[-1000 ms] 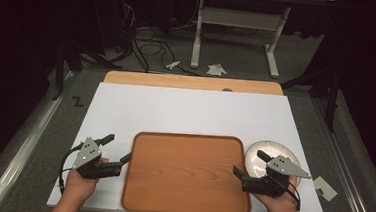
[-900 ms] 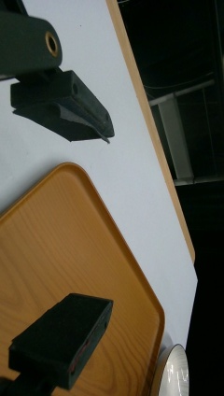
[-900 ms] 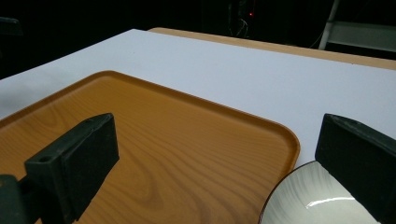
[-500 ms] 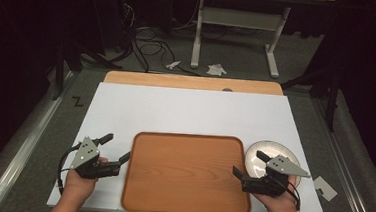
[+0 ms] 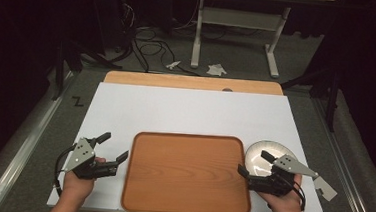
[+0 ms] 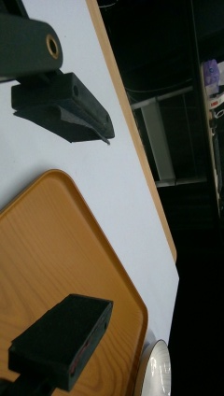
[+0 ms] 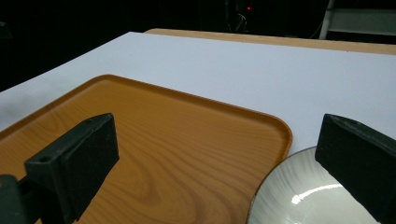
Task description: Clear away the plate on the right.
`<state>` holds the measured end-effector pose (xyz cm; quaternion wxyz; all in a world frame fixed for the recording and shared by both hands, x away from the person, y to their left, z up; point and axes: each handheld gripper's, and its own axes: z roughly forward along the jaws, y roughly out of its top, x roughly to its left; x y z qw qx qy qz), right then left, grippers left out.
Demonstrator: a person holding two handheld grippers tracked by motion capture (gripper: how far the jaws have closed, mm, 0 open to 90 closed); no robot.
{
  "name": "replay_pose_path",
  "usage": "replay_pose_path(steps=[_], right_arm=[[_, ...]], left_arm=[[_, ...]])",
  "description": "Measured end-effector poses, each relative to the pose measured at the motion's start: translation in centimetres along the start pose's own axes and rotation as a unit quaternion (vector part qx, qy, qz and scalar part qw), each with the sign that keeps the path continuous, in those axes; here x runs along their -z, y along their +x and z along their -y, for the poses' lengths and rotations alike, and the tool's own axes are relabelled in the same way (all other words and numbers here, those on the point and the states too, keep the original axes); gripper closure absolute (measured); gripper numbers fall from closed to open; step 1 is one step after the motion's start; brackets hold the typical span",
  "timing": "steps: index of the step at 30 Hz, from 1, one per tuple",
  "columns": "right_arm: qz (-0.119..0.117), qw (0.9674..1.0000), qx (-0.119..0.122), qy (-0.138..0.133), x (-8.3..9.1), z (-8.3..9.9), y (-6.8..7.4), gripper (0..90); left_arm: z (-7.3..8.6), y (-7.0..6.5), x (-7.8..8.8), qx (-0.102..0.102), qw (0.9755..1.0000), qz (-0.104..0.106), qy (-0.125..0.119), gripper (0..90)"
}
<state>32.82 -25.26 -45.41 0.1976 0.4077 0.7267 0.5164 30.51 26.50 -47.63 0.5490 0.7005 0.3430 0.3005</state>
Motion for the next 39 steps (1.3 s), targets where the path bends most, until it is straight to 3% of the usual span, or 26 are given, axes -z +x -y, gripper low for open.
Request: replay_pose_path(steps=[12, 20, 27, 39], right_arm=[[0.023, 0.9997, -0.006, -0.004, 0.7, 0.2, -1.6, 0.1], [0.041, 0.9991, -0.013, 0.003, 1.2, 0.4, -2.4, 0.1], [0.059, 0.9978, -0.028, 0.015, 1.6, 0.8, -3.4, 0.1], [0.085, 0.9955, -0.035, 0.023, 2.3, 1.1, -4.8, 0.1]], left_arm=[[0.2, 0.2, -0.1, -0.004, 1.0000, -0.001, -0.006, 16.0], [0.1, 0.2, -0.2, -0.003, 0.9999, 0.009, -0.012, 15.9], [0.1, 0.2, -0.7, 0.002, 1.0000, 0.009, 0.002, 15.9], [0.0, 0.1, -0.9, 0.003, 1.0000, 0.008, 0.003, 16.0]])
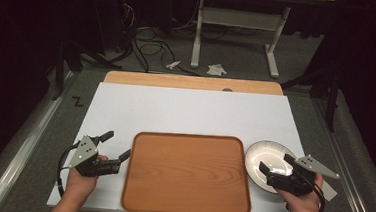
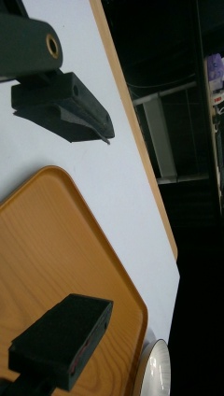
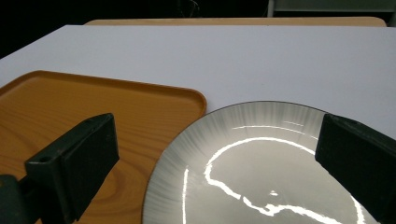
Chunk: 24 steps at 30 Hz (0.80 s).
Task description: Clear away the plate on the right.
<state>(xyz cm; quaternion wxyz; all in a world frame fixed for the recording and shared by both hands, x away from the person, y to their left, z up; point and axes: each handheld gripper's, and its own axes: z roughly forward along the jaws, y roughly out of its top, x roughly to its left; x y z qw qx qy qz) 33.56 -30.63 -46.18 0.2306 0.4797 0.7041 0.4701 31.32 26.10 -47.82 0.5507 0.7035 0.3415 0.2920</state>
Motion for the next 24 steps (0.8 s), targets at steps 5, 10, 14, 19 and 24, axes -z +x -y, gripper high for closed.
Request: replay_pose_path(steps=[5, 10, 14, 19, 24], right_arm=[[0.013, 0.9998, -0.012, 0.007, 0.3, 0.3, -0.9, 0.1], [0.031, 0.9992, -0.019, 0.013, 0.7, 0.4, -2.0, 0.1], [0.034, 0.9989, -0.030, 0.013, 1.0, 0.5, -2.8, 0.1], [0.035, 0.9985, -0.039, 0.013, 1.3, 0.6, -3.4, 0.1], [0.041, 0.9979, -0.047, 0.014, 1.5, 0.9, -3.8, 0.7]], left_arm=[[0.0, 0.0, -0.1, 0.003, 1.0000, 0.001, 0.002, 16.0], [0.0, 0.0, 0.0, 0.003, 1.0000, 0.002, 0.001, 16.0], [0.0, -0.1, 0.0, 0.001, 1.0000, 0.004, 0.002, 16.0], [0.0, -0.1, -0.1, 0.001, 1.0000, 0.006, 0.003, 16.1], [0.0, -0.1, 0.0, 0.001, 1.0000, 0.005, 0.003, 16.1]])
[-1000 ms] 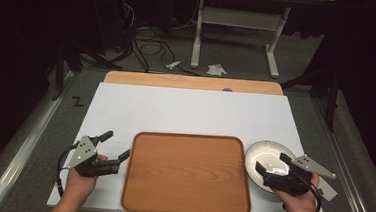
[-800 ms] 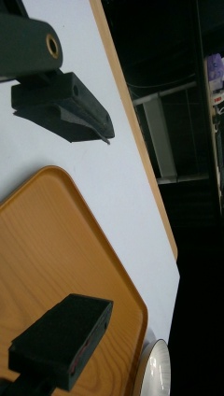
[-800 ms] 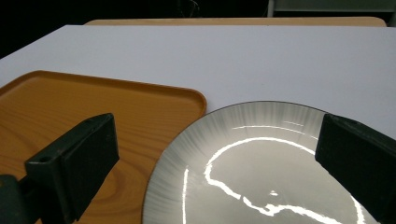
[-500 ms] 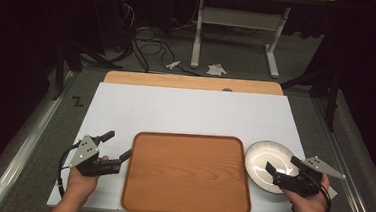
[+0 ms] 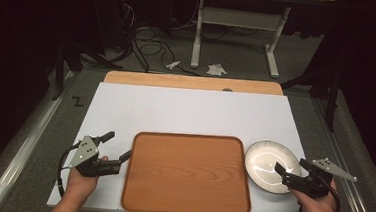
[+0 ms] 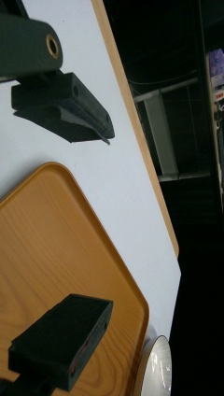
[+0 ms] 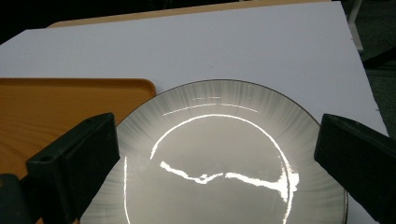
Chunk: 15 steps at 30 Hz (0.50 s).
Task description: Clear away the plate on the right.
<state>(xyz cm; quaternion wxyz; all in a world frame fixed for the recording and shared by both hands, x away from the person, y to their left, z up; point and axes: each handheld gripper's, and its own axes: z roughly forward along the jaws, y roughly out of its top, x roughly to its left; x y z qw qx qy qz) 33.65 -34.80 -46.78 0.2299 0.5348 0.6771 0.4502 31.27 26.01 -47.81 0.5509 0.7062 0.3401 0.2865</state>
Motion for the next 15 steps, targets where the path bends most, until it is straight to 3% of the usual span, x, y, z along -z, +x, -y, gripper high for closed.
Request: replay_pose_path(steps=[15], right_arm=[[0.012, 0.9989, -0.039, 0.023, -0.3, 0.7, -1.2, 2.0]], left_arm=[[0.1, -0.1, -0.2, -0.004, 1.0000, 0.003, 0.004, 16.1]])
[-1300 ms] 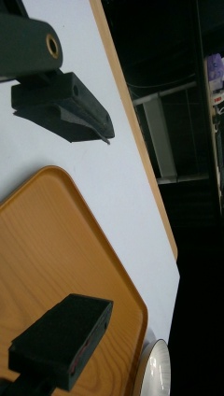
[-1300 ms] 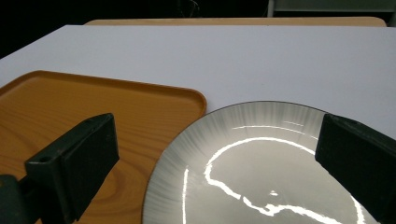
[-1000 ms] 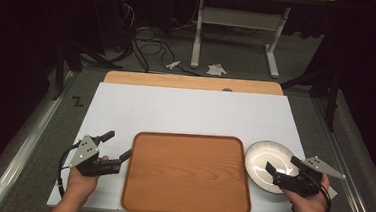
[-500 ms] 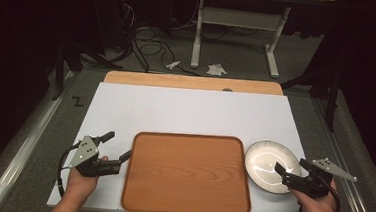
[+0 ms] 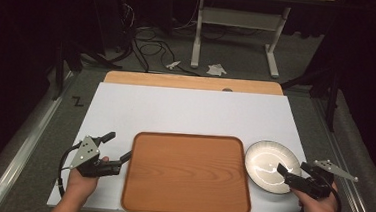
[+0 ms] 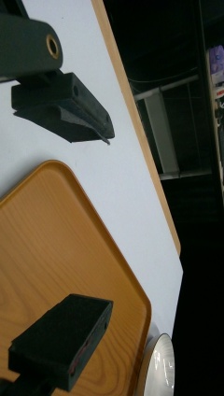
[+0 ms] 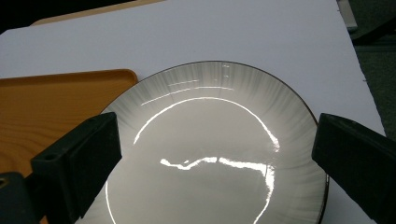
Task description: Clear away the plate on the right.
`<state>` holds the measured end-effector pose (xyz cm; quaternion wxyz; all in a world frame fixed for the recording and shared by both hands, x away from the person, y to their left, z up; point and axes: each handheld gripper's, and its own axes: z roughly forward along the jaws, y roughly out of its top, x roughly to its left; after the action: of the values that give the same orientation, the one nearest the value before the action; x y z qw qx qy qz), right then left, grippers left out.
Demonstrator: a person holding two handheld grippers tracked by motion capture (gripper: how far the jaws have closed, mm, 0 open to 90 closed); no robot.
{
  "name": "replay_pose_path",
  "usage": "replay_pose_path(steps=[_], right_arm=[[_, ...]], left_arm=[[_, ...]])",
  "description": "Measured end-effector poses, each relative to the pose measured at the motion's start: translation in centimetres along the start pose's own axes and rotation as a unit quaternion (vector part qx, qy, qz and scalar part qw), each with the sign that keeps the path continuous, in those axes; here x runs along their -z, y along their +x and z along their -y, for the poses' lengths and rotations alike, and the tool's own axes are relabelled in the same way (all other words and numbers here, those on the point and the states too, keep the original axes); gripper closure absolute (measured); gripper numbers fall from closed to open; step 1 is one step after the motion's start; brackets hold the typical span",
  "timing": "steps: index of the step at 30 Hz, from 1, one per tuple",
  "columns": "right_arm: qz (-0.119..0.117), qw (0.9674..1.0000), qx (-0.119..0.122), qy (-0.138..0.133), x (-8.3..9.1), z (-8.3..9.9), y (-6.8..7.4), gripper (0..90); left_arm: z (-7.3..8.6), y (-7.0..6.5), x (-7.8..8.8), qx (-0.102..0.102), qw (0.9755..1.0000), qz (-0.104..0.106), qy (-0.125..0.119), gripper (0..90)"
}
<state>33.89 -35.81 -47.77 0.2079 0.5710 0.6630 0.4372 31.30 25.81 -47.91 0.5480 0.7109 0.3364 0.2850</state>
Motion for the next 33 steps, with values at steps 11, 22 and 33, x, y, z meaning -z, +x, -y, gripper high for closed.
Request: replay_pose_path(steps=[11, 22, 33], right_arm=[[-0.002, 0.9985, -0.054, 0.010, 0.0, 0.7, -1.8, 3.4], [-0.017, 0.9933, -0.110, 0.030, 0.2, 1.1, -2.9, 15.0], [-0.032, 0.9843, -0.163, 0.060, 0.1, 1.4, -3.7, 33.5]], left_arm=[[0.1, 0.0, -0.1, 0.000, 1.0000, 0.003, 0.005, 16.0], [0.1, -0.1, -0.2, 0.001, 1.0000, 0.005, 0.007, 16.0], [0.1, 0.0, -0.2, 0.003, 1.0000, 0.005, 0.006, 16.1]])
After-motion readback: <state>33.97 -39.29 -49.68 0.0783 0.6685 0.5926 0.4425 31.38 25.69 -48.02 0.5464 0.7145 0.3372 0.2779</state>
